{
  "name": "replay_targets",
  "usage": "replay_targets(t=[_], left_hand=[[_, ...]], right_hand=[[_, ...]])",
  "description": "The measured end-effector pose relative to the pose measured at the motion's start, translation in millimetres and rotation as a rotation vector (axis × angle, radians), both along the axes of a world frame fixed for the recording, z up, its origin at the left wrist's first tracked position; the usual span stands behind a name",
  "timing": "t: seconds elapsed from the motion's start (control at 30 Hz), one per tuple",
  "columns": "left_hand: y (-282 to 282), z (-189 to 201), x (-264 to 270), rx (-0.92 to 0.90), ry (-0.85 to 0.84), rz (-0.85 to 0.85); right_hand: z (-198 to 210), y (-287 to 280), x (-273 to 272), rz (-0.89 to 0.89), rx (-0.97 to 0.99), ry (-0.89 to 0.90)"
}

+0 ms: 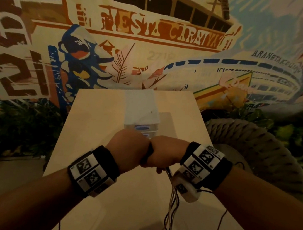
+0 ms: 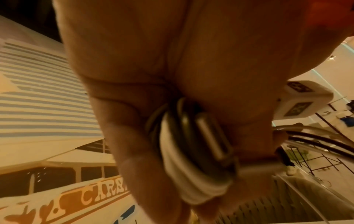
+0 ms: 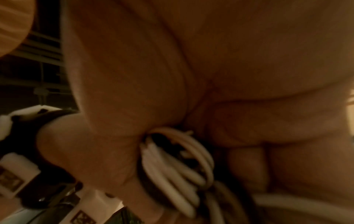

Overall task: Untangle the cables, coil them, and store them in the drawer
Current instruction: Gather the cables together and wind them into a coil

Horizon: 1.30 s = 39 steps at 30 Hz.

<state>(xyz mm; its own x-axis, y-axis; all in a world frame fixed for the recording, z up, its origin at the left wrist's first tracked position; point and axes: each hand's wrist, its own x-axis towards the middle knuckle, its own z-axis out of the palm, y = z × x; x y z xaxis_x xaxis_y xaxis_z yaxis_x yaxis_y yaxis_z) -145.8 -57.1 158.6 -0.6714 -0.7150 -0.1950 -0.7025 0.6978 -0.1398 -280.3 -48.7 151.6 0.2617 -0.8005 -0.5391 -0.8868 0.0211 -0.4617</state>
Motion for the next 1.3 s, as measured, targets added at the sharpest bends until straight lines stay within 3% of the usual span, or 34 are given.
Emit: replay_targets(t=[0.07,0.17,0.3,0.37,0.53,0.67,0.73,0.83,0.93,1.0,1.07,1.2,1.3], left_hand=[[-5.4,-6.0,4.7,-0.011,0.030,0.017],[-12.8,-11.6,11.1,0.043,0.080,0.020],[-19.8,-8.4,22.8,0.088,0.225,-0.039],[-25.3,-7.0,33.1,0.235,0.355,0.012],[-29.8,-29.0,53.5,0.653,0.856,0.217],[-17.5,-41.5,44.7,0.843,0.901,0.243],[-6.8,-39.1,29.1,0.950,1.045,0.256],[0.8,-33.5,15.8,0.926,1.298,0.381],[5.2,-19.7,14.4,0.979,1.318,0.421],[3.9,-17.2,14.6,0.913,1.327,0.386],[3.8,-9.2,9.8,0.823,1.434,0.231],[3.6,-3.6,6.3,0.756,1.533,0.067],[2.7,-6.8,7.1,0.673,1.629,0.149]], right_hand=[[-5.2,1.0,-2.6,0.003,-0.016,-0.008],[-9.1,2.6,-4.6,0.146,0.005,0.070],[0.7,4.2,-21.4,0.062,0.042,-0.092],[1.7,3.9,-29.7,0.012,0.041,-0.165],[3.8,2.7,-45.1,-0.048,-0.029,-0.321],[7.0,6.6,-42.3,-0.085,-0.003,-0.531],[7.6,10.8,-35.3,-0.055,0.015,-0.610],[4.2,16.0,-25.4,-0.037,0.073,-0.698],[4.3,16.9,-21.7,-0.044,0.059,-0.726],[9.0,17.0,-22.9,-0.011,0.017,-0.721],[14.2,16.7,-25.6,0.013,-0.014,-0.755],[11.0,18.6,-24.5,-0.013,0.036,-0.921],[-4.0,19.1,-24.5,-0.016,0.089,-0.855]])
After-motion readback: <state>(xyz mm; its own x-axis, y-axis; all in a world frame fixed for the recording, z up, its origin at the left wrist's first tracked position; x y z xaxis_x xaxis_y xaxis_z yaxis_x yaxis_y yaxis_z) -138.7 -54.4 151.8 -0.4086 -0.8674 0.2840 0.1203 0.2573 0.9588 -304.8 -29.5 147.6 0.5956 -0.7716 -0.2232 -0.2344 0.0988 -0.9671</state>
